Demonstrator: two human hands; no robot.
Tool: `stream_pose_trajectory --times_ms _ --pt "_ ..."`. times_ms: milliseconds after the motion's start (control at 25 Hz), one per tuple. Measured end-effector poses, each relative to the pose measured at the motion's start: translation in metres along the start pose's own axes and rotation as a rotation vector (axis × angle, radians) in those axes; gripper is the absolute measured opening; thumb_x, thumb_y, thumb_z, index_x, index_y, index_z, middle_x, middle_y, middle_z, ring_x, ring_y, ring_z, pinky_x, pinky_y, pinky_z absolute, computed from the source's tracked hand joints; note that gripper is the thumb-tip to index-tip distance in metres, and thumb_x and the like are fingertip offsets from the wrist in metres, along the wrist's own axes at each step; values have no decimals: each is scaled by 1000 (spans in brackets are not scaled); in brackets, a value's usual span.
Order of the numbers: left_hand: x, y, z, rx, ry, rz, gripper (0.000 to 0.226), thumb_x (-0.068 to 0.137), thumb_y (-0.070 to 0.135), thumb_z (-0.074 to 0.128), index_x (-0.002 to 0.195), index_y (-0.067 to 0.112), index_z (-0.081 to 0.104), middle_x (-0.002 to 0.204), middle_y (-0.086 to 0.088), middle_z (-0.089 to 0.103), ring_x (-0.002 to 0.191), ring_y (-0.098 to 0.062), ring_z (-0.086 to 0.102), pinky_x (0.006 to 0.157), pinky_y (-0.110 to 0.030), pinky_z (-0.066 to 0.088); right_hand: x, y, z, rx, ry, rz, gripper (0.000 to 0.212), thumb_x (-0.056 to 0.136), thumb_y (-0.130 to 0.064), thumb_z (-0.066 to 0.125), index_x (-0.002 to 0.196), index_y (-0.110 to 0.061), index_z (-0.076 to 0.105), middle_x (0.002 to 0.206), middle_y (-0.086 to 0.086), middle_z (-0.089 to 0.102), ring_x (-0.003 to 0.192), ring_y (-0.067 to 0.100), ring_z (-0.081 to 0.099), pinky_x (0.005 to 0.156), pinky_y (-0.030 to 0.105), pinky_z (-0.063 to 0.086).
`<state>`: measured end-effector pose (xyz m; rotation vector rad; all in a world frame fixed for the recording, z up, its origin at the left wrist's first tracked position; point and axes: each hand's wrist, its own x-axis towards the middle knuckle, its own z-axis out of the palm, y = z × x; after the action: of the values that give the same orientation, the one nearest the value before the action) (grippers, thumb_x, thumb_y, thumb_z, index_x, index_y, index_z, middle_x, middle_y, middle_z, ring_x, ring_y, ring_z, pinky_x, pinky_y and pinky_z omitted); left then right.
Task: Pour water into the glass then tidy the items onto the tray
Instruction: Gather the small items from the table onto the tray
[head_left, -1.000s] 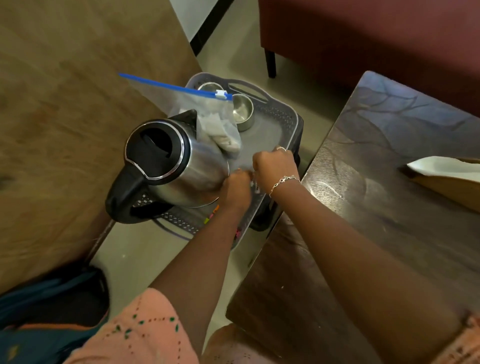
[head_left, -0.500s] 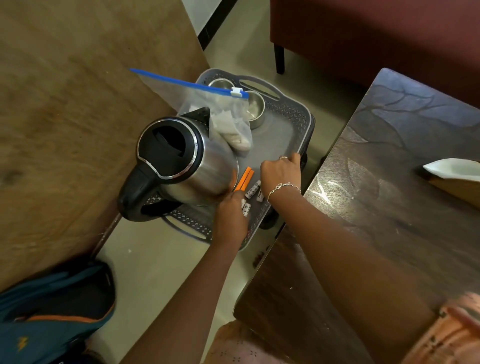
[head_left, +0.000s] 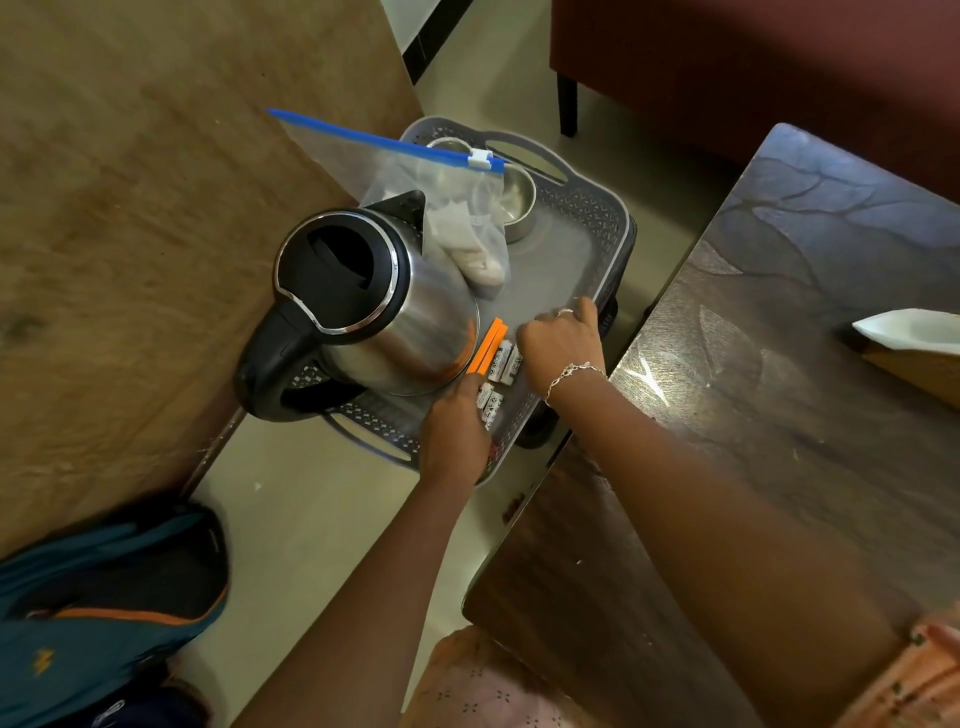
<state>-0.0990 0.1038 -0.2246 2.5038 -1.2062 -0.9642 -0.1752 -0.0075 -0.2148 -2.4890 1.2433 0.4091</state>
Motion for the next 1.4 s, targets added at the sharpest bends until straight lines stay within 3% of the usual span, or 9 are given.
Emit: stream_pose_trajectory --times_ms 160,440,640,760,840,960,1120,1280,1400 --pt "1 2 1 18 19 14 39 88 1 53 125 13 49 125 -13 58 116 -31 53 94 -46 49 10 3 -4 18 -78 -118 22 83 -4 51 103 -7 59 103 12 60 101 34 58 92 41 39" --pt "4 2 4 -12 27 11 39 86 1 56 123 12 50 122 -13 59 114 -31 54 92 -48 49 14 1 0 -35 -146 -191 17 81 -1 54 97 -5 58 98 12 64 93 32 61 84 39 43" --pt "3 1 3 -3 27 43 39 87 -1 53 124 11 50 124 -14 58 115 -32 54 93 -47 49 13 3 0 -58 -181 -194 22 82 -3 52 103 -6 56 103 13 63 98 33 60 85 39 43" --pt "-2 3 -1 19 68 83 37 88 -1 49 124 9 49 124 -14 57 112 -31 55 91 -45 49 3 10 0 -13 -27 -181 26 82 -3 49 108 -4 55 109 16 58 103 36 54 86 42 42" --pt "-11 12 -2 44 161 188 34 89 0 48 123 4 51 123 -17 57 111 -34 55 90 -44 50 -13 19 2 61 180 -152 31 83 -4 45 113 -2 54 121 20 54 114 37 49 92 44 41" --pt "-31 33 9 210 299 436 37 89 2 50 126 -3 51 130 -23 54 125 -37 48 104 -45 41 -53 36 14 95 524 -100 38 78 -7 57 115 0 58 124 26 56 119 41 51 96 46 45" --pt "-67 77 45 446 262 521 57 87 17 58 137 1 36 145 -22 36 136 -37 31 110 -51 27 -118 76 37 61 492 36 57 80 -21 64 131 -6 46 139 25 42 131 41 38 107 49 33" --pt "-116 126 96 512 173 594 72 81 31 63 140 2 32 146 -24 34 136 -37 32 108 -52 29 -196 144 56 34 485 197 64 77 -19 68 133 -5 42 141 28 38 131 45 34 107 50 22" --pt "-154 167 143 536 101 705 79 80 38 62 142 5 26 147 -21 32 136 -35 31 108 -51 29 -260 199 69 40 466 298 67 71 -18 73 130 -3 45 138 32 40 127 49 37 104 54 28"
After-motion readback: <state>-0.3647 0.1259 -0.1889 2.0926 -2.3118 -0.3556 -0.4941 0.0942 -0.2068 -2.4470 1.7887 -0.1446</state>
